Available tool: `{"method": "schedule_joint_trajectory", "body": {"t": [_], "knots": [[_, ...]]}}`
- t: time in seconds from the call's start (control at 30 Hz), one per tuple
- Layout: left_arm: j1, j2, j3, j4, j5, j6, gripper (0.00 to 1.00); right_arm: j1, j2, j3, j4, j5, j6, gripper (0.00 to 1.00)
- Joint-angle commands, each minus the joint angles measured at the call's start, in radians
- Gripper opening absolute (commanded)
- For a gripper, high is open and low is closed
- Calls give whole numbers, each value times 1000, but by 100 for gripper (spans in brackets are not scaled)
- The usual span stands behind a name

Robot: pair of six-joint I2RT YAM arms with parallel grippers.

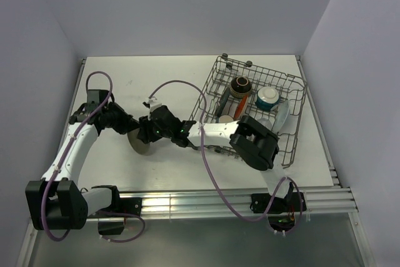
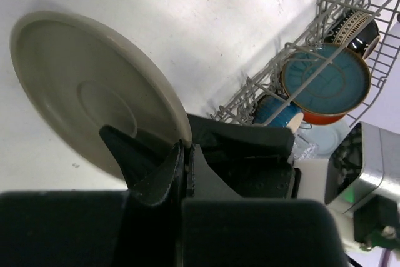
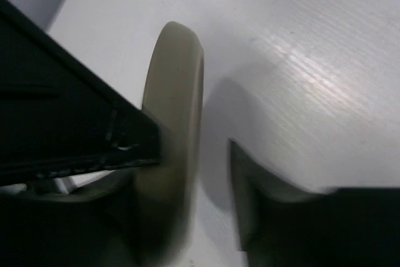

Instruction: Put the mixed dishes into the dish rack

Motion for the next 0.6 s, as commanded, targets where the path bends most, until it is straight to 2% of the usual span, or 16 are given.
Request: {"method": "schedule_joint_trajectory", "body": {"t": [0.0, 0.03, 0.07, 0.1, 0.27, 0.3, 0.33, 0.37, 0.43, 0.47, 0.57], "knots": [[-5, -45, 24, 28, 64, -19, 0, 12, -15, -31, 134, 56, 11, 42], [-5, -45, 22, 30, 67, -19, 0, 12, -15, -38, 140, 59, 13, 30], [-5, -45, 22, 27, 63, -19, 0, 12, -13, -38, 137, 62, 14, 10], [-5, -44, 25, 24, 61, -15, 0, 13, -13, -39, 136, 68, 20, 2], [-3, -27, 30, 30, 60, -4, 0, 27, -53, -76, 130, 105, 22, 0], [-2, -21, 54, 24, 55, 17, 5, 28, -62, -79, 119, 116, 22, 0], [-2, -15, 76, 15, 34, 28, 16, 28, -83, -91, 105, 130, 24, 0], [-2, -18, 96, 1, 14, 45, 37, 30, -97, -97, 76, 158, 25, 0], [-2, -48, 169, -33, -41, 58, 46, 30, -146, -123, 52, 186, 24, 0], [-2, -64, 194, -42, -58, 64, 54, 30, -163, -131, 21, 218, 22, 0], [-2, -140, 286, -50, -126, 70, 58, 28, -234, -154, -40, 261, 11, 0]]}}
